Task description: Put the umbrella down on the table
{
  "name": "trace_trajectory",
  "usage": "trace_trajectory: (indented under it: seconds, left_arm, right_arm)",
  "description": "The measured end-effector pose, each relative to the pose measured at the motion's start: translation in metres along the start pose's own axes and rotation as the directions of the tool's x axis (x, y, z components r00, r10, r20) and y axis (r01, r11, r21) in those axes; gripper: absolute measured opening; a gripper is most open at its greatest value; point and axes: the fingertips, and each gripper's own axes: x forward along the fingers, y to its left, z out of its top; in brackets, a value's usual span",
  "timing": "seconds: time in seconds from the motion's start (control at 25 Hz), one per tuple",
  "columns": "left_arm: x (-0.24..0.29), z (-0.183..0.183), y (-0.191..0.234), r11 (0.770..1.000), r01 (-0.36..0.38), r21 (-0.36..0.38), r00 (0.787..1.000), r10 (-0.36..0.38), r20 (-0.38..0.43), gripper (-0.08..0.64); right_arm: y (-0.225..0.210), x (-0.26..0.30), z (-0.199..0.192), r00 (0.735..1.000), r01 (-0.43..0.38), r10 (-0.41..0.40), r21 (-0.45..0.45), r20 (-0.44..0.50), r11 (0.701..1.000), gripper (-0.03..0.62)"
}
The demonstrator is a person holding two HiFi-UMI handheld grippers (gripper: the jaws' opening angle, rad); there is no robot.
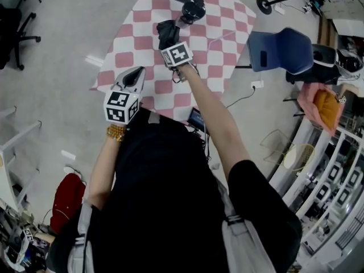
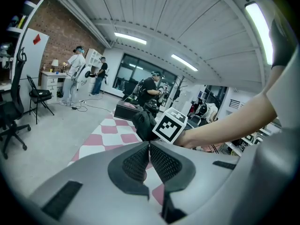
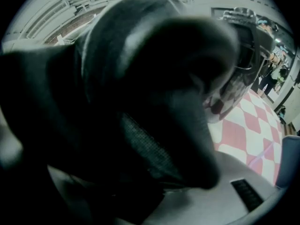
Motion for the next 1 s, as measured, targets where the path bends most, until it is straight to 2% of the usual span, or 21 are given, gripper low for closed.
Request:
trace_trajectory:
  seconds: [0.28, 0.48, 0.6, 0.72, 0.88, 1.0]
  left_arm:
    - [-0.004, 0.001, 0.008, 1.0, -0.008, -0.005, 1.0, 0.008, 0.004, 0.017]
    - [-0.003, 0.004, 0.011, 1.0, -0.006, -0.005, 1.0, 0.006, 0.004, 0.017]
    - [-0.004, 0.007, 0.01, 1.0, -0.004, -0.013, 1.0, 0.004, 0.009, 0.017]
    - [-0.005, 0.01, 0.012, 1.0, -0.006, -0.025, 1.0, 0.006, 0.016, 0.017]
    - [-0.005, 0.013, 0.016, 0.999, -0.01, -0.031, 1.0, 0.011, 0.022, 0.017]
    - [-0.004, 0.013, 0.017, 0.999, -0.01, -0.035, 1.0, 0.011, 0.026, 0.017]
  right_arm:
    - [-0.001, 0.012, -0.002, 1.0, 0.008, -0.007, 0.023, -0.017, 1.0, 0.187]
    - [0.018, 0.02, 0.011, 0.997, -0.076, 0.076, 0.035, 0.0, 0.996, 0.19]
    - [0.003, 0.021, -0.001, 0.998, -0.001, 0.002, 0.005, -0.065, 1.0, 0.192]
    - [0.013, 0.024, -0.003, 0.997, -0.037, 0.037, -0.003, -0.072, 0.999, 0.192]
    - [0.01, 0.03, -0.007, 0.996, -0.039, 0.039, 0.001, -0.086, 0.999, 0.195]
    - [-0.001, 0.03, -0.013, 0.994, -0.003, 0.004, 0.005, -0.113, 1.0, 0.195]
